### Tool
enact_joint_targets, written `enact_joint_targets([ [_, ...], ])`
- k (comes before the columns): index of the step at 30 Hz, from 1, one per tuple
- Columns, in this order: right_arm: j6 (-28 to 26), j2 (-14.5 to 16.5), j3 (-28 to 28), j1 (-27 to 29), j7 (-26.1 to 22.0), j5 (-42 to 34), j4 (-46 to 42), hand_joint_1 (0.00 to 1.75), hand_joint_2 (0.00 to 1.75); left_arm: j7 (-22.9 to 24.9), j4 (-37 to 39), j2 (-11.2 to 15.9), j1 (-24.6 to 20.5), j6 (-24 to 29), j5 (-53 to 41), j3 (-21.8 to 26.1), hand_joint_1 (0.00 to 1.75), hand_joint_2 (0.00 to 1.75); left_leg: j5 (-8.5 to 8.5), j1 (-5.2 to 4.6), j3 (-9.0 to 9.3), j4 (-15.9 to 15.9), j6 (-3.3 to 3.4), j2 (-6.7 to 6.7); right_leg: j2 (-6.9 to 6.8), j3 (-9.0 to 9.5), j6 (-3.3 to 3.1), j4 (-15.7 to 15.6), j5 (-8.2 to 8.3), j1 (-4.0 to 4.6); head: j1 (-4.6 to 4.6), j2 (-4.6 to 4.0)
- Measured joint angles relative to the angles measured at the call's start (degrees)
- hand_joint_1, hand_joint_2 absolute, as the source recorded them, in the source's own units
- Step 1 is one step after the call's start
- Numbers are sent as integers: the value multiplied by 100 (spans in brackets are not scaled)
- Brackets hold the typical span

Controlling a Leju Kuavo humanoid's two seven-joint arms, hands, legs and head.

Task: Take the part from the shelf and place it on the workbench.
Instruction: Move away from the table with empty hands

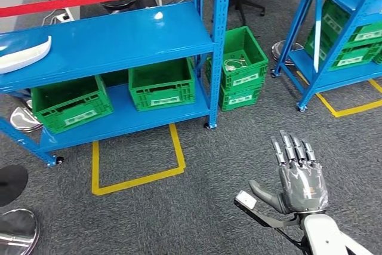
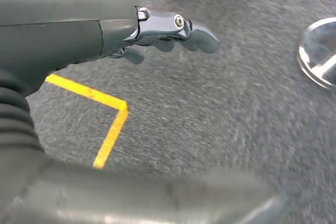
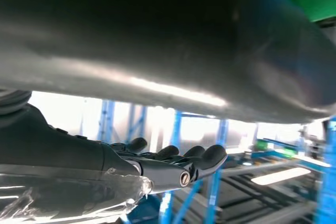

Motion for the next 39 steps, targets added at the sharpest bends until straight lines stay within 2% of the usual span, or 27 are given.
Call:
enact_joint_targets([
  [1, 0, 0, 4, -4, -1, 0, 1, 0, 0, 7, -2, 0, 5, 0, -6, -7, 0, 175, 54, -1, 1, 21, 6, 2, -88, 3, -3, 0, -3, 8, -1, 0],
  [2, -1, 0, 7, -8, -1, 0, 1, 0, 0, 9, -3, 0, 10, 0, -10, -10, 0, 175, 199, -3, 110, -168, 19, 18, -171, 10, -3, 0, -7, 15, 0, 0],
  [3, -1, 0, 8, -11, -1, 0, 1, 0, 0, 9, -10, 0, 14, -1, -11, -11, 0, 175, 388, -11, 317, -529, 40, 91, -246, 24, 2, 0, -13, 23, 0, 0],
  [4, -1, 0, 4, -6, 0, 1, -4, 0, 0, 9, -21, 0, 13, -1, -8, -11, 0, 175, 542, -29, 551, -951, 61, 235, -314, 35, 17, 8, -28, 43, -2, 0],
  [6, 0, -2, -9, 12, 1, 1, -20, 0, 0, 9, -40, -1, 0, -1, 4, -12, 0, 175, 703, -61, 851, -1505, 111, 439, -435, 60, 62, 15, -57, 81, 0, 0],
  [7, 0, -3, -15, 19, 1, 1, -28, 0, 0, 9, -43, 0, -3, -1, 10, -12, 0, 175, 707, -73, 883, -1592, 131, 454, -493, 72, 87, 13, -67, 96, 1, 0],
  [9, 0, -6, -21, 18, 1, 0, -37, 0, 0, 8, -43, -2, 9, 0, 14, -10, 0, 175, 727, -60, 867, -1607, 186, 318, -548, 96, 140, 7, -86, 87, 4, 0],
  [11, -1, -10, -26, 10, 1, 0, -43, 0, 0, -19, -43, -5, 8, 0, 22, -4, 0, 175, 755, -26, 873, -1631, 243, 193, -288, 4, 201, 241, -259, 64, 21, 0],
  [13, -3, -13, -18, 15, 0, 0, -44, 0, 0, -76, -42, -10, -17, 0, 50, 1, 0, 175, 775, -6, 865, -1637, 281, 66, 50, -318, 243, 935, -622, 47, 50, 0],
  [14, -3, -13, -12, 29, 0, -1, -42, 0, 0, -95, -42, -12, -25, 0, 61, 2, 0, 175, 779, -5, 858, -1635, 291, -5, 112, -511, 253, 1330, -783, 44, 58, 0],
  [15, -3, -13, -8, 47, 0, -1, -40, 0, 0, -99, -41, -13, -25, 0, 61, 2, 0, 175, 782, -6, 854, -1634, 294, -80, 134, -653, 258, 1605, -859, 43, 63, 0],
  [16, -3, -13, -6, 62, -1, -1, -40, 0, 0, -90, -42, -13, -19, 0, 46, 4, 0, 175, 785, -5, 855, -1632, 292, -158, 140, -702, 258, 1677, -826, 41, 64, 0],
  [17, -4, -14, -7, 73, -1, -1, -42, 0, 0, -81, -42, -13, -11, 0, 14, 6, 0, 175, 788, -2, 860, -1630, 287, -238, 151, -636, 256, 1515, -682, 34, 63, 0],
  [18, -6, -16, -10, 79, -1, -1, -44, 0, 0, -72, -43, -14, -5, 0, -31, 8, 0, 175, 791, 4, 868, -1627, 277, -318, 195, -474, 256, 1165, -467, 20, 63, 0],
  [20, -13, -22, -16, 90, 0, -1, -50, 0, 0, -47, -55, -14, 0, 0, -142, 10, 0, 175, 798, 7, 862, -1604, 232, -473, 469, -103, 258, 384, -157, -30, 62, 0],
  [22, -20, -31, -19, 107, 1, -1, -59, 0, 0, -16, -88, -14, 16, 0, -225, 10, 0, 175, 826, 7, 812, -1591, 158, -611, 643, 64, 222, 57, -101, -49, 58, 0],
  [24, -22, -35, -19, 114, 2, -1, -66, 0, 0, 3, -112, -15, 43, 0, -263, 11, 0, 175, 865, 20, 765, -1603, 85, -713, 527, 77, 145, 51, -83, -34, 56, 0],
  [25, -23, -36, -20, 112, 2, -1, -68, 0, 0, 9, -118, -15, 57, 1, -271, 12, 0, 175, 843, 14, 740, -1575, 54, -639, 458, 79, 103, 46, -70, -34, 45, 0],
  [26, -24, -36, -22, 113, 2, 0, -75, 0, 0, 13, -125, -14, 64, 1, -278, 12, 0, 175, 763, 3, 682, -1466, 27, -502, 383, 82, 63, 34, -60, -37, 27, 0],
  [28, -26, -42, -24, 126, 2, 1, -89, 0, 0, 15, -137, -14, 62, 1, -285, 11, 0, 175, 402, -15, 386, -852, -15, -140, 218, 81, 6, 18, -57, -31, -8, 0],
  [30, -27, -46, -24, 146, 2, 2, -95, 0, 0, 15, -139, -13, 56, 0, -287, 10, 0, 175, 70, -9, 10, -63, -38, -17, 37, 74, -16, 18, -63, -14, -14, 0],
  [31, -27, -46, -23, 152, 2, 1, -95, 0, 0, 15, -139, -13, 59, 0, -287, 10, 0, 175, 46, -8, -70, 118, -38, -5, -50, 76, -20, 18, -68, -7, -15, 0],
  [32, -27, -46, -22, 153, 2, 1, -95, 0, 0, 15, -140, -13, 63, 0, -287, 10, 0, 175, 136, -9, -30, 60, -29, 4, -132, 84, -20, 18, -72, -2, -15, 0],
  [33, -27, -46, -22, 152, 2, 1, -95, 0, 0, 15, -141, -13, 67, 0, -287, 10, 0, 175, 310, -13, 132, -230, -11, 40, -210, 97, -16, 18, -80, 4, -15, 0],
  [35, -27, -46, -25, 152, 2, 2, -96, 0, 0, 14, -152, -14, 70, 0, -305, 10, 0, 175, 643, -43, 587, -1053, 47, 273, -347, 124, 10, 31, -111, 33, -18, 0],
  [37, -33, -46, -32, 153, 1, 1, -96, 0, 0, 36, -178, -15, 71, 0, -396, 7, 0, 175, 752, -72, 828, -1519, 108, 440, -467, 137, 54, 34, -146, 74, -10, 0],
  [39, -44, -46, -45, 140, 0, 0, -96, 0, 0, 117, -222, -16, 104, 0, -577, 3, 0, 175, 757, -76, 832, -1581, 162, 346, -592, 182, 103, 7, -162, 88, -2, 0],
])
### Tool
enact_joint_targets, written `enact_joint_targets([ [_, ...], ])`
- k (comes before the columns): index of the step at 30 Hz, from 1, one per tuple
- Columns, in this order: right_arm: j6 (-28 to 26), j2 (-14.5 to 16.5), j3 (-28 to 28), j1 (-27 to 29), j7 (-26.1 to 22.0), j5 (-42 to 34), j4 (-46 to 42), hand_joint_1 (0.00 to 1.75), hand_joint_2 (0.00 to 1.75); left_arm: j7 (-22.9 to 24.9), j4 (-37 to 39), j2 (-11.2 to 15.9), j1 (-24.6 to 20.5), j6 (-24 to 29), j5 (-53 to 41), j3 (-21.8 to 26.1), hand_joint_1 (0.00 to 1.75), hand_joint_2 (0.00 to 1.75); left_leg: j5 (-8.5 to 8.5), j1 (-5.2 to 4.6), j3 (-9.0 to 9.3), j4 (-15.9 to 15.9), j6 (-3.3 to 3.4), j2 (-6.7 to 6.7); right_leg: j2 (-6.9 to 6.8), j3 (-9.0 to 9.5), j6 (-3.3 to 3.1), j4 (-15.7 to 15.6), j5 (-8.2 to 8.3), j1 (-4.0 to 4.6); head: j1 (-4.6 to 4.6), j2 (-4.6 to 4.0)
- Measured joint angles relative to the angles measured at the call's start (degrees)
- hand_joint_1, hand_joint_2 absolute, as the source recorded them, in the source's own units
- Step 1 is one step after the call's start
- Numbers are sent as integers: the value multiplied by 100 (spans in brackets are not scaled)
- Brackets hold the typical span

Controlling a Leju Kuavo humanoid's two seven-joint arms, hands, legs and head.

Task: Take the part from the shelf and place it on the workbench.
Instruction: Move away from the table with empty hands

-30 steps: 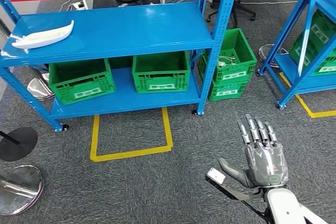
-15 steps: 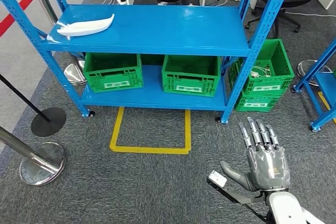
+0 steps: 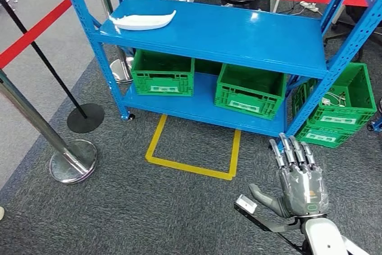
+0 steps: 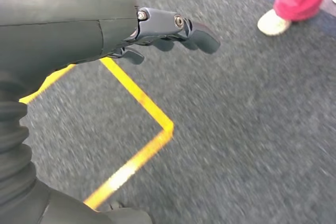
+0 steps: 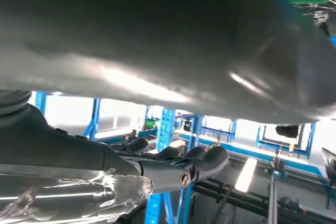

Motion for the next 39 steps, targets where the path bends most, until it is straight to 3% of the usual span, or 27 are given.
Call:
enact_joint_targets([
  [1, -7, 1, -5, -16, -1, 1, 1, 0, 0, 69, -32, -2, 31, 0, -105, -3, 0, 175, 11, 11, 1, -15, 28, -63, 34, 16, 34, 10, -24, -8, 2, 0],
  [3, -30, 1, -13, -46, 0, 1, 5, 0, 0, 220, -118, -7, 80, 0, -325, -25, 0, 175, 41, 47, 11, -43, 86, -187, 336, -105, 96, 312, -227, -32, 27, 0],
  [5, -54, 2, -6, -56, 1, 0, 22, 0, 0, 321, -212, -11, 112, 0, -504, -79, 0, 175, 54, 63, 2, -45, 116, -325, 661, -480, 131, 1084, -599, -51, 61, 0],
  [6, -58, 4, 3, -56, 1, -1, 35, 0, 0, 351, -253, -13, 132, 0, -561, -115, 0, 175, 57, 64, -2, -44, 122, -401, 709, -679, 139, 1471, -734, -53, 69, 0],
  [7, -63, 7, 13, -56, 0, -1, 49, 0, 0, 369, -288, -15, 162, 0, -594, -146, 0, 175, 58, 64, -2, -41, 123, -480, 723, -809, 143, 1693, -762, -54, 72, 0],
  [8, -66, 9, 21, -57, -1, -1, 60, 0, 0, 382, -317, -15, 198, 0, -607, -179, 0, 175, 58, 65, 5, -39, 122, -551, 728, -829, 143, 1677, -665, -60, 73, 0],
  [9, -68, 11, 26, -59, -1, -1, 68, 0, 0, 387, -342, -15, 234, 0, -592, -206, 0, 175, 58, 69, 15, -36, 119, -615, 738, -739, 144, 1437, -471, -70, 73, 0],
  [11, -100, 16, 37, -84, 0, -1, 84, 0, 0, 331, -371, -14, 296, -2, -492, -255, 0, 175, 49, 71, 31, -16, 88, -724, 808, -389, 164, 624, -51, -102, 79, 0],
  [12, -159, 24, 46, -104, 1, -1, 98, 0, 0, 258, -378, -14, 320, -5, -407, -279, 0, 175, 45, 65, 23, 2, 62, -767, 854, -259, 156, 313, 57, -113, 79, 0],
  [14, -308, 56, 70, -135, 2, -1, 142, 0, 0, 73, -378, -14, 373, -14, -231, -324, 0, 175, 46, 45, -18, 32, 52, -812, 920, -167, 130, 73, 83, -125, 82, 0],
  [17, -326, 128, 95, -161, 1, -1, 199, 0, 0, -92, -372, -14, 405, -23, -90, -354, 0, 175, 97, 38, -54, 16, 224, -808, 930, -184, 83, 61, 126, -116, 79, 0],
  [19, -269, 164, 119, -194, 1, -1, 231, 0, 0, -156, -364, -14, 395, -45, -65, -361, 0, 175, 115, 41, -50, -8, 263, -801, 934, -194, 55, 63, 133, -100, 79, 0],
  [21, -240, 190, 149, -228, 1, -1, 264, 0, 0, -195, -353, -14, 387, -70, -58, -367, 0, 175, 126, 52, -46, -30, 245, -798, 935, -200, 26, 66, 134, -81, 80, 0],
  [23, -233, 210, 172, -252, 1, -1, 292, 0, 0, -206, -344, -15, 385, -76, -56, -373, 0, 175, 137, 72, -43, -56, 126, -796, 933, -209, 0, 70, 135, -64, 80, 0],
  [25, -238, 218, 180, -248, 1, -1, 307, 0, 0, -198, -339, -16, 396, -69, -55, -388, 0, 87, 141, 96, -40, -80, -51, -796, 931, -217, -14, 72, 135, -52, 81, 0],
  [27, -243, 222, 182, -237, 1, -1, 311, 0, 0, -189, -339, -16, 415, -60, -55, -398, 0, 0, 141, 107, -40, -88, -129, -796, 931, -218, -18, 73, 135, -47, 83, 0],
  [39, -412, 485, 217, -94, -1, -1, 414, 0, 0, -408, -310, -14, 372, -49, 440, -424, 0, 0, 127, 76, -41, -80, -99, -795, 923, -259, -10, 54, 136, -79, 84, 0],
])
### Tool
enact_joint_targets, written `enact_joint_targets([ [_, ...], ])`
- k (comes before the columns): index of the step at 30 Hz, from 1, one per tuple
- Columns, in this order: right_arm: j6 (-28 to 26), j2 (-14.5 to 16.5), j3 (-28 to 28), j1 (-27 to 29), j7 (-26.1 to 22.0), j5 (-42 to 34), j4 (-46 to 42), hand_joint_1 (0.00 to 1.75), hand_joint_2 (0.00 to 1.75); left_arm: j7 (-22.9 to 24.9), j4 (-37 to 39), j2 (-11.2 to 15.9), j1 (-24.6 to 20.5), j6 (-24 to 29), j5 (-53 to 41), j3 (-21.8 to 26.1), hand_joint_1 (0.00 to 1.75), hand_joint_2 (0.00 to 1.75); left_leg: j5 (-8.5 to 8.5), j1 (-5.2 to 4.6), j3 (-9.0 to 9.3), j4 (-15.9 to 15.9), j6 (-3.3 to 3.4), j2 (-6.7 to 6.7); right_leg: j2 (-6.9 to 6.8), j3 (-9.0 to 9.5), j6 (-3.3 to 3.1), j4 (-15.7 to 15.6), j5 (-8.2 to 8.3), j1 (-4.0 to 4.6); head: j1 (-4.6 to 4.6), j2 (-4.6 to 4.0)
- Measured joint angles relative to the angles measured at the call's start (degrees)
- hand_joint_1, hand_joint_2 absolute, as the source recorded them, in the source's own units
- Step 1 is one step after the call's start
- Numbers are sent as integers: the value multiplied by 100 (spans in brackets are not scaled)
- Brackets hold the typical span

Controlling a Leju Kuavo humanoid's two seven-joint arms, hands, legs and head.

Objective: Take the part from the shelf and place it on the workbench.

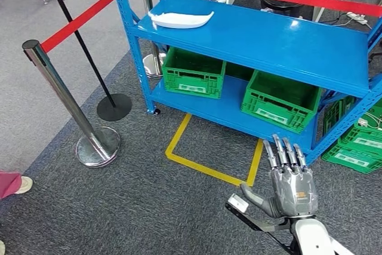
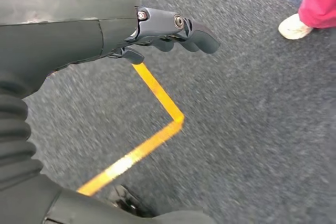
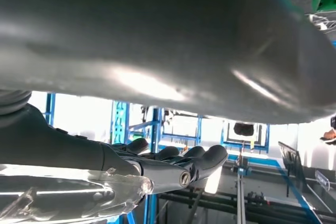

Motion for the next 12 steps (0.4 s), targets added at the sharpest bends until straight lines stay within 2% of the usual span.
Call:
enact_joint_targets([
  [3, -232, 90, -42, 168, 0, 0, -1, 0, 0, -55, 21, 1, -11, 3, 78, 8, 0, 0, 3, -4, -7, 5, 8, 3, 3, 40, 10, -6, 8, -7, -1, 0],
  [4, -294, 134, -51, 214, 0, 0, -1, 0, 0, -55, 24, 2, -13, 4, 80, 8, 0, 0, -1, -11, -7, 13, 30, 5, 12, 55, 31, -25, 19, -20, -2, 0],
  [7, -370, 237, -71, 332, 1, 1, -20, 0, 0, -40, 25, -3, -16, 13, 70, 8, 0, 0, 68, 2, 123, -190, 175, 61, 21, 81, 110, -130, 45, -33, -3, 0],
  [8, -397, 255, -80, 361, 0, 2, -29, 0, 0, -34, 25, -5, -9, 16, 67, 8, 0, 0, 110, 22, 196, -307, 207, 103, -6, 48, 125, -54, -22, -24, 2, 0],
  [9, -426, 269, -92, 387, 0, 2, -36, 0, 0, -24, 25, -7, 0, 19, 67, 8, 0, 0, 140, 46, 255, -395, 214, 154, -47, -39, 138, 151, -153, -19, 8, 0],
  [11, -466, 293, -112, 442, 1, 2, -35, 0, 0, -5, 25, -10, 16, 23, 71, 6, 0, 0, 132, 66, 287, -422, 195, 253, -102, -396, 197, 844, -522, -44, 13, 0],
  [12, -469, 299, -118, 460, 1, 2, -35, 0, 0, 3, 25, -12, 20, 23, 73, 6, 0, 0, 125, 70, 287, -418, 188, 277, -110, -505, 215, 1051, -621, -53, 12, 0],
])
